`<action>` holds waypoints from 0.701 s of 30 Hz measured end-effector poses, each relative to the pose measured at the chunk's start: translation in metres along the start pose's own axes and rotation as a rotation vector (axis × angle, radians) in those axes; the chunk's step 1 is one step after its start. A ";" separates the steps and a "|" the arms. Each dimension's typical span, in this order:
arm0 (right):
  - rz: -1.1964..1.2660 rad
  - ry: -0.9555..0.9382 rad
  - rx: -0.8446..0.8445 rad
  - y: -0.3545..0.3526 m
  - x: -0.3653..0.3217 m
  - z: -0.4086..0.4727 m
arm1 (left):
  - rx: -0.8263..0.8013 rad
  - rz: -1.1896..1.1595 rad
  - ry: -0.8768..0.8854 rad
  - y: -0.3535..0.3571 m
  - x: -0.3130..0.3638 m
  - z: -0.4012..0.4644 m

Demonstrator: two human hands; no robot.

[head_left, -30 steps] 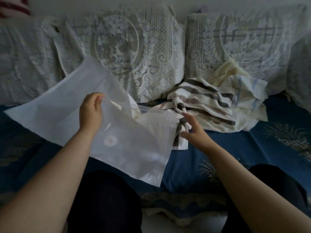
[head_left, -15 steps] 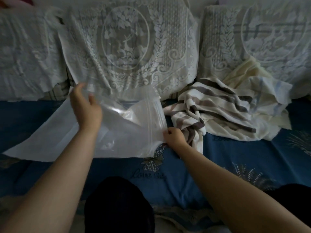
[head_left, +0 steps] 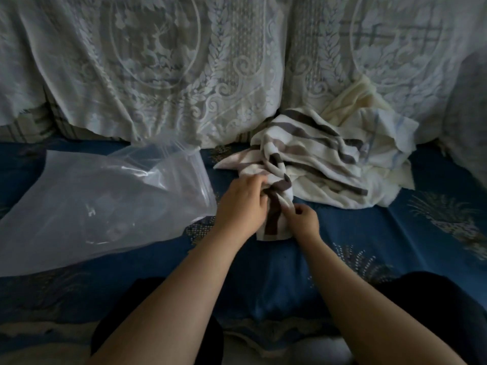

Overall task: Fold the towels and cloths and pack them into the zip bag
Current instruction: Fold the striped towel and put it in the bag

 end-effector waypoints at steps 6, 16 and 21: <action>0.307 -0.278 -0.138 -0.042 -0.014 -0.071 | -0.504 -0.135 0.018 0.036 0.012 -0.012; -0.289 -0.345 -0.527 -0.087 -0.002 -0.139 | -0.434 -0.125 0.479 0.024 0.061 -0.042; -0.545 -0.351 -0.597 -0.119 -0.003 -0.156 | -0.570 0.065 0.371 0.019 0.056 -0.048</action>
Point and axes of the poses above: each hand's wrist, its own z-axis towards the middle knuckle, its own y-axis out of the palm, x = y × z, the point moved 3 cm from there along z, towards the middle knuckle, and after that the axes turned 9 degrees about y, right-handed, at the moved point
